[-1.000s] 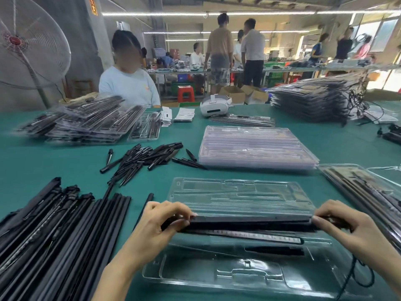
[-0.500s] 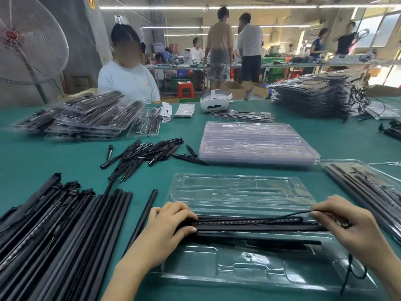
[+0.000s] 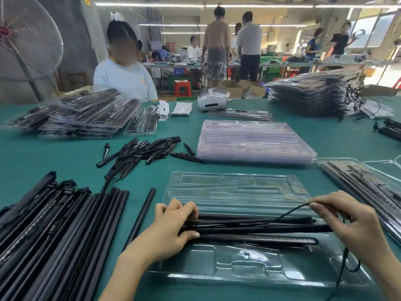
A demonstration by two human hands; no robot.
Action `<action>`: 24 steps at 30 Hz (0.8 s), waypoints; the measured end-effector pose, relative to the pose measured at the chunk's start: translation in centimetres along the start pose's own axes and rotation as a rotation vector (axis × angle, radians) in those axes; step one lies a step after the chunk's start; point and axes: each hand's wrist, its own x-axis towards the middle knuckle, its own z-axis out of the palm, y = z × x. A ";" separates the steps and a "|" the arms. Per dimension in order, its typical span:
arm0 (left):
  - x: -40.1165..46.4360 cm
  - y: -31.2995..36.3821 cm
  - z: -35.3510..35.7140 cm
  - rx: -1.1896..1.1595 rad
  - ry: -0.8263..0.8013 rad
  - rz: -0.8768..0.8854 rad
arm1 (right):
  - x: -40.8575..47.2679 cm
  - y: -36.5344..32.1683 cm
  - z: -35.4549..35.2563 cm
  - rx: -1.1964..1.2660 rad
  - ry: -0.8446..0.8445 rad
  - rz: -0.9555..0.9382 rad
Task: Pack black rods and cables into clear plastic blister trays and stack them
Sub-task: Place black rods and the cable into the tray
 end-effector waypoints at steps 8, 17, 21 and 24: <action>-0.3 0.7 -1.0 -0.199 0.013 0.156 | 0.0 -0.4 0.0 -0.004 0.115 -0.024; -0.7 0.6 -1.7 -0.319 0.237 0.151 | -0.2 -0.1 0.1 -0.065 0.251 -0.017; -0.7 0.7 -1.8 -0.322 0.346 0.151 | -0.2 0.2 0.3 -0.128 0.219 0.006; -0.7 0.4 -1.6 -0.352 0.328 0.141 | -0.3 0.5 0.0 -0.263 0.228 0.080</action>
